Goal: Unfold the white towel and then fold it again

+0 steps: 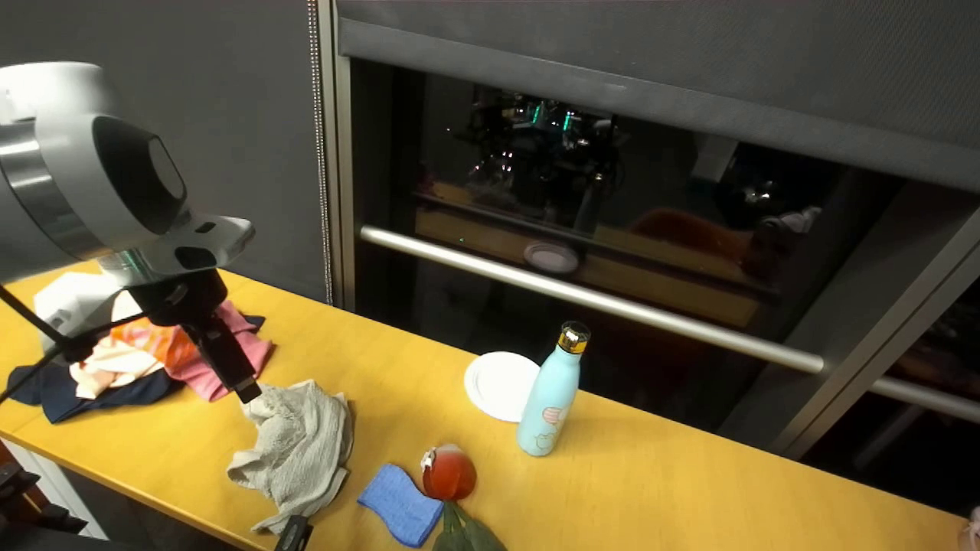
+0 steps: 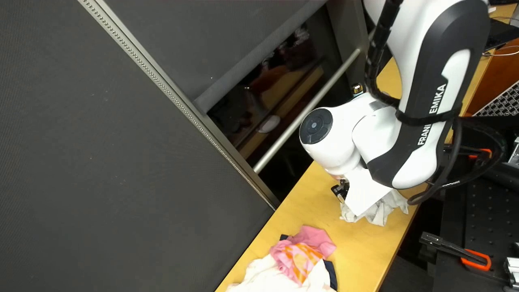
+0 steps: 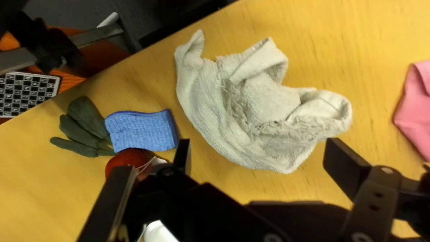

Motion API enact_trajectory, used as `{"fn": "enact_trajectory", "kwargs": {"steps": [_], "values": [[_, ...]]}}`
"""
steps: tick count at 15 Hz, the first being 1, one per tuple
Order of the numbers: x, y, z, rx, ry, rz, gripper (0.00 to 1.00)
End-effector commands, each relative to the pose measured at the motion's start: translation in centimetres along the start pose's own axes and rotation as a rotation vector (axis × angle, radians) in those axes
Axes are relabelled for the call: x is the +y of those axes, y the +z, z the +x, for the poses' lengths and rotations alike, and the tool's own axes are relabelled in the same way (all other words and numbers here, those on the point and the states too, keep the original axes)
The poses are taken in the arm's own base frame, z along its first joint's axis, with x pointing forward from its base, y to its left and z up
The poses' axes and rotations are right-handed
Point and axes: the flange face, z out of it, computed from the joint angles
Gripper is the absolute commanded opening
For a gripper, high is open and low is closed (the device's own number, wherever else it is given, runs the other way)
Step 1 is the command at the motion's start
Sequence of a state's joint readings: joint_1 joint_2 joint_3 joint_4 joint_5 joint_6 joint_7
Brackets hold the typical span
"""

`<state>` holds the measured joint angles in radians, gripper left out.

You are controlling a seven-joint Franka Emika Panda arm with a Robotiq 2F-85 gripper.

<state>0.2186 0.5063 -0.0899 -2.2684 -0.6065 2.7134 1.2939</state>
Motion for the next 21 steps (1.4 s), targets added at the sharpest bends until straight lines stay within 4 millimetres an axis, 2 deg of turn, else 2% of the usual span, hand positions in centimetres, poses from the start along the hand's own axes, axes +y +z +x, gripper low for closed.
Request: {"fn": "enact_trajectory", "kwargs": {"steps": [1,6,10,13,16,17,18,20,21], "values": [[-2.5,2.9,2.4,0.092,0.089,0.052,1.00],[-5.0,7.1,3.4,0.182,0.141,0.038,1.00],[-6.9,10.4,3.4,0.233,0.158,0.014,1.00],[-8.2,12.6,2.7,0.247,0.168,-0.011,1.00],[-9.1,13.8,1.6,0.257,0.171,-0.023,1.00],[-9.3,14.0,1.5,0.258,0.176,-0.024,0.95],[-9.4,14.1,1.5,0.259,0.181,-0.024,0.74],[-9.6,14.0,1.4,0.264,0.195,-0.021,0.68],[-9.6,14.0,1.5,0.265,0.200,-0.021,0.61]]}}
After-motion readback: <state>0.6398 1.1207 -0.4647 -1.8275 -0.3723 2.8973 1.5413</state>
